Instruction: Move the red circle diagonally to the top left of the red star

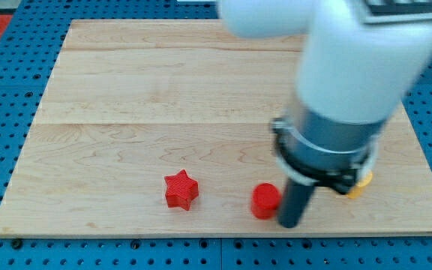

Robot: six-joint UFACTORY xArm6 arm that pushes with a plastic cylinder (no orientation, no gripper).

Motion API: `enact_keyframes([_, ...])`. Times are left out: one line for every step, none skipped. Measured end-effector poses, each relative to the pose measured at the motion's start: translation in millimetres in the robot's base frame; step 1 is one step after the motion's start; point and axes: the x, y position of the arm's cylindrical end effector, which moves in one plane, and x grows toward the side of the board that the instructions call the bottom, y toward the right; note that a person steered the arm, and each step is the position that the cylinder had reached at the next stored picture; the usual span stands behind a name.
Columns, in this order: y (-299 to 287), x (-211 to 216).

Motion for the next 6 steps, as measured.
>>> enact_keyframes([-55.5, -25.3])
enact_keyframes([-25.8, -46.0])
enact_keyframes([-7.4, -50.2])
enact_keyframes([-85.3, -63.9])
enact_keyframes([-94.6, -72.3])
enact_keyframes([-101.9, -125.1])
